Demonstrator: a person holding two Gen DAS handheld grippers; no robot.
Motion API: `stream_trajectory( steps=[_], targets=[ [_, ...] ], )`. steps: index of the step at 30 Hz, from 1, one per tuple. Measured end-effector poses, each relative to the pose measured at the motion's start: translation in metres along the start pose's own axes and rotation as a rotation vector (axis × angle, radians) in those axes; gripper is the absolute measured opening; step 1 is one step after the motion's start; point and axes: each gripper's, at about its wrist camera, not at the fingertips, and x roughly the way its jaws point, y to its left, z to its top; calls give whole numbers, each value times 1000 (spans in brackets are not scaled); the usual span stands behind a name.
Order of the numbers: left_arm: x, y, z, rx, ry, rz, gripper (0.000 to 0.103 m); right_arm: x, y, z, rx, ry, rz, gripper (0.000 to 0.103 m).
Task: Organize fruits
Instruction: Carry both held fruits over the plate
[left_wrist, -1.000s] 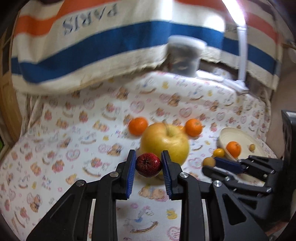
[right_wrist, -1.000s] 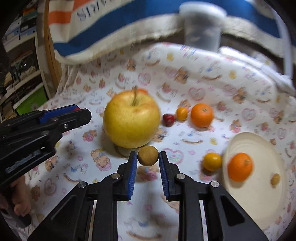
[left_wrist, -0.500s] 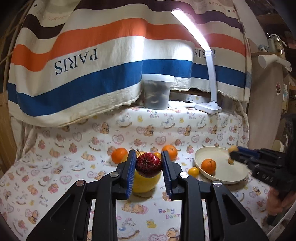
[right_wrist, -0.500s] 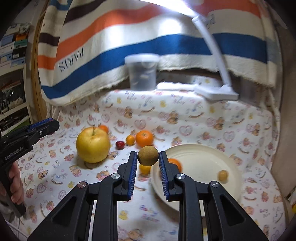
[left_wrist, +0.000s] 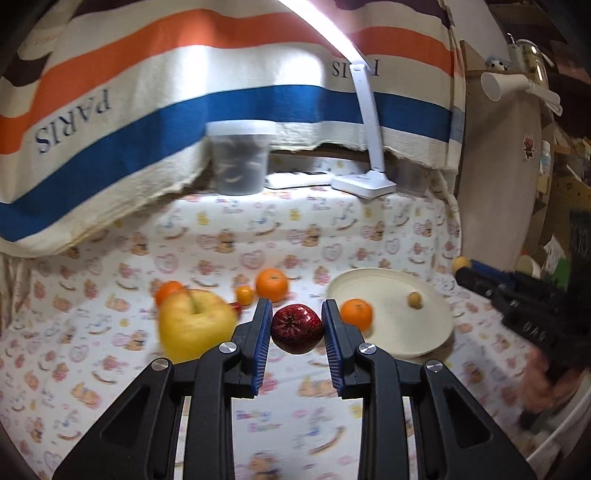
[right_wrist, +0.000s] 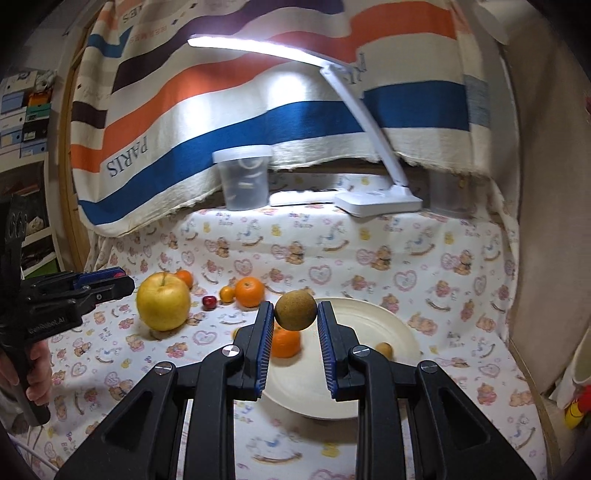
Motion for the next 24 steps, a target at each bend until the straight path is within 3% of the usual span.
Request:
stream_trajectory(
  steps=[2, 8, 13, 16, 24],
  targets=[
    [7, -10, 7, -17, 22, -31, 27, 2, -9, 0, 15, 6, -56, 25],
    [34, -46, 20, 21, 77, -56, 27, 10, -45, 5, 124, 48, -63, 25],
    [71, -71, 20, 56, 199, -52, 27, 23, -58, 1, 141, 115, -87, 25],
    [89, -77, 14, 49, 255, -60, 27, 31, -60, -3, 137, 146, -104, 25],
    [118, -71, -7, -13, 314, -113, 27, 50, -69, -14, 156, 262, -124, 25]
  ],
)
